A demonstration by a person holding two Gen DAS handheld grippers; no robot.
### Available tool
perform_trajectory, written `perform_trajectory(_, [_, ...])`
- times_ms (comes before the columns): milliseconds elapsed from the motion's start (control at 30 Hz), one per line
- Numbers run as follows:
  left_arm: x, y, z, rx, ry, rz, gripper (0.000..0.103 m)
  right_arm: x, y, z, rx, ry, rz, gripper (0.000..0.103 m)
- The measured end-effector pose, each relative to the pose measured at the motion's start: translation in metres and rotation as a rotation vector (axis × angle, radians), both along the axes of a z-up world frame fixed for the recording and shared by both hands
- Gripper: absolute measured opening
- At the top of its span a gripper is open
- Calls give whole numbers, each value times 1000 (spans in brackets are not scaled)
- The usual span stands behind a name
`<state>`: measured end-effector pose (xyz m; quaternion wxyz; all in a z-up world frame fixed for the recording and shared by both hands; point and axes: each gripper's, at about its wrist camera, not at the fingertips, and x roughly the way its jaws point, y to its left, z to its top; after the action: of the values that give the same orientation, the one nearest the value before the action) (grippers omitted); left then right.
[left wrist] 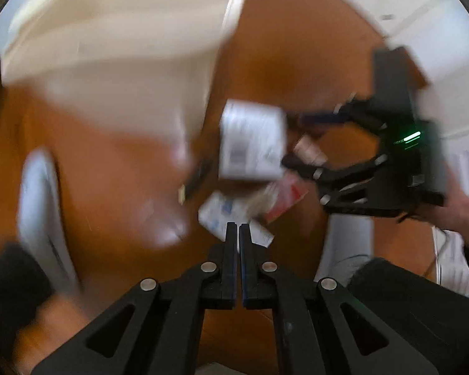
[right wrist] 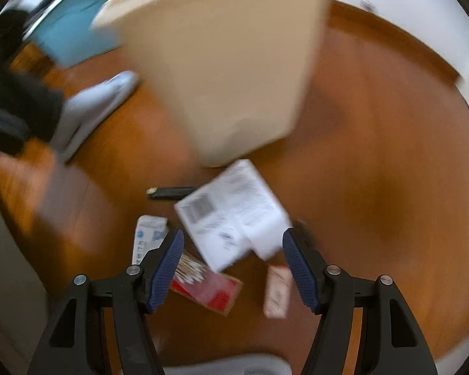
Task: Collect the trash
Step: 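Move both open tools back toward the remaining trash pile, then grasp the white box with the QR code with the right tool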
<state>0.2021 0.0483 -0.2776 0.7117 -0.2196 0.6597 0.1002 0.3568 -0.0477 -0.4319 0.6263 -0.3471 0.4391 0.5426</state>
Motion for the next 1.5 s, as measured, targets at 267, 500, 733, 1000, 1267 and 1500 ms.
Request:
perform_trajectory(267, [-36,-14,-98,-34,184,209,1,-19,19,-69,-23,-95,220,69])
perform_trajectory(500, [-25,-5,-108,-28,181,255,1,-31,35,-86,8,-220,297,82])
perform_trajectory(733, [-21,-11,-107,-36,154,260,1,-58,35,-79,-34,-287,415,58])
perform_trajectory(1000, [-29,-15,-118,-35,193,249,1,-54,33,-83,-43,-286,380,63])
perform_trajectory(1267, [-29,-16,-119,-41,188,244,1,-22,37,-112,-195,-246,354,79])
perform_trajectory(1500, [-23,-12,-127,-39,188,254,1,-27,34,-120,-190,-138,324,75])
